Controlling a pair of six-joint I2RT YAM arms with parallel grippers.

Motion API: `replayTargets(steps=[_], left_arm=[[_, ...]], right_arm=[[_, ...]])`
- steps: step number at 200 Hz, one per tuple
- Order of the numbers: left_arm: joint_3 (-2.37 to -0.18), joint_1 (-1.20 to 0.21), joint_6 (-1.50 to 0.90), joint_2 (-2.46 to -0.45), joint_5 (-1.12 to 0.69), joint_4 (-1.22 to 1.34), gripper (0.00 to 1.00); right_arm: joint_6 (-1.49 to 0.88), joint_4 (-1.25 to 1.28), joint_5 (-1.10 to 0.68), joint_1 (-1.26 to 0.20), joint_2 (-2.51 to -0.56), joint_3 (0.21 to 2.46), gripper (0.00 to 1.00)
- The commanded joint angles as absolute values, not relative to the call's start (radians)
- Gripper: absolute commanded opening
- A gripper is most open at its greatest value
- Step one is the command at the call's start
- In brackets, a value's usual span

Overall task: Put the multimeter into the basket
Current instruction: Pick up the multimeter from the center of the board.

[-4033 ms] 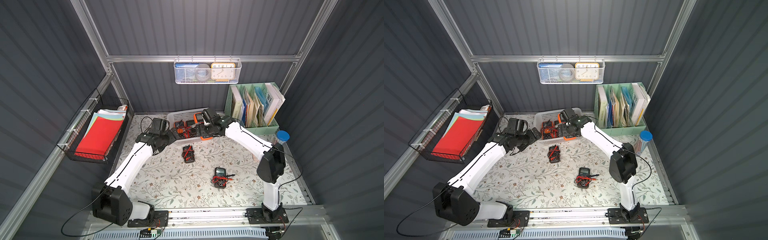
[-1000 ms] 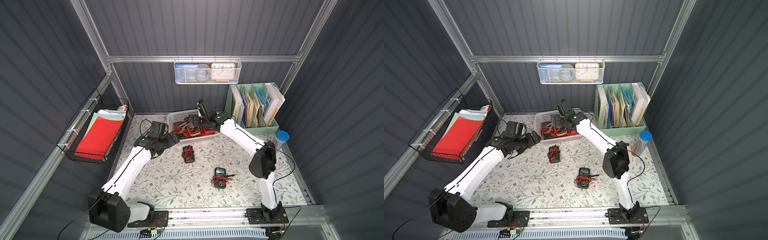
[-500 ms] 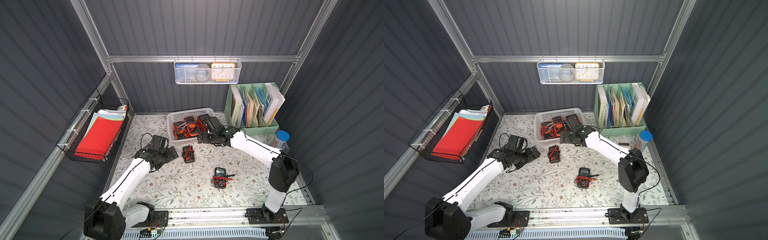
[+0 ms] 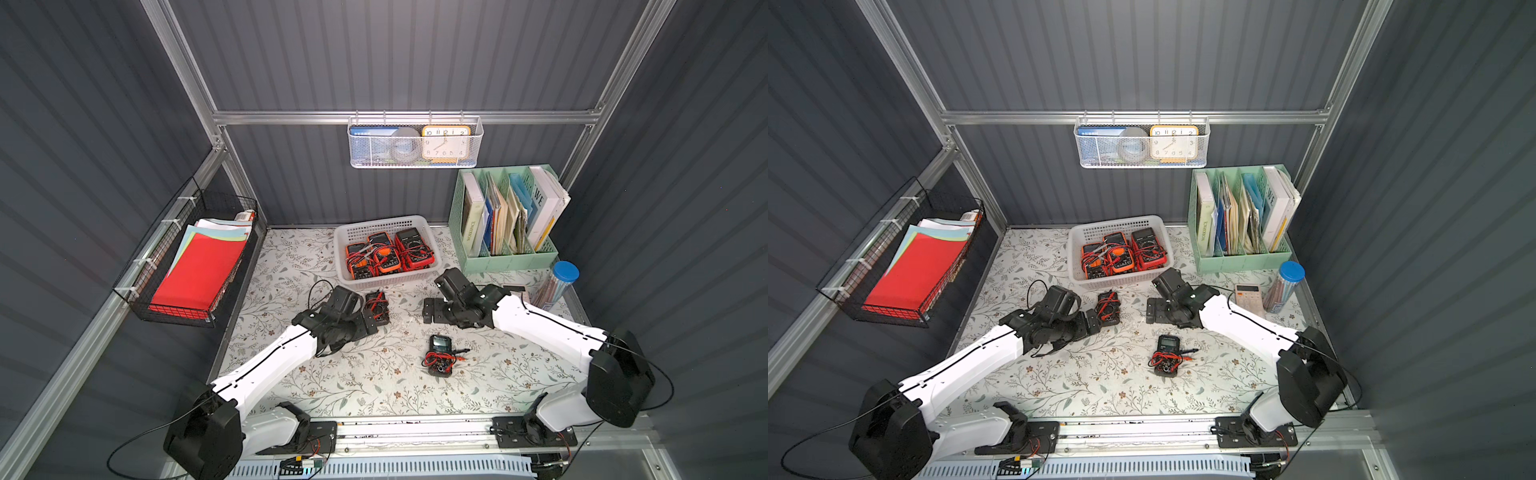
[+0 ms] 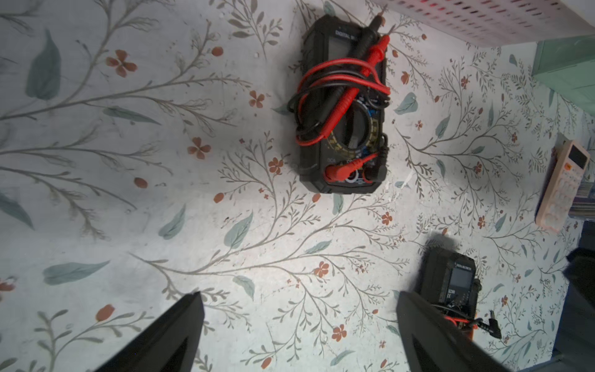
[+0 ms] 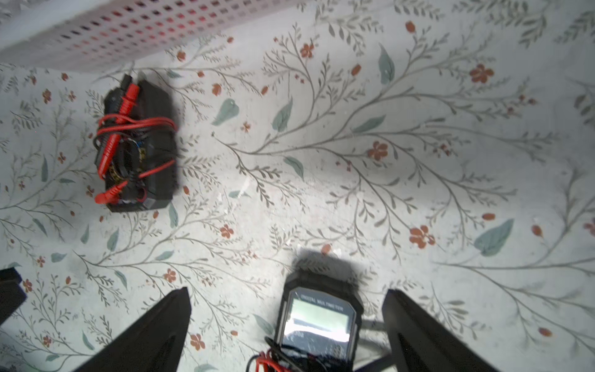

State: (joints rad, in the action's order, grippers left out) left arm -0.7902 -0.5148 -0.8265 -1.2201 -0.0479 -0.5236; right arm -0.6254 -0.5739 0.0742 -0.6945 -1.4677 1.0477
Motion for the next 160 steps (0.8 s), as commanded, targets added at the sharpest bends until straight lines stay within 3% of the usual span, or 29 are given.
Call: replayTargets(steps=[1,160], left_arm=[[-0.784,-0.551,-0.863,-1.246,-0.031,-0.46,0.99],[-0.819,-0.62,-0.87,-1.333,-0.023,-0.41,0.99]], right_arm=[[-0.66,-0.611,0.055,-0.712,-1.433,0.992,0.99],[-0.775,-0.637,0.072,-0.83,-1.496,0.89,0.99]])
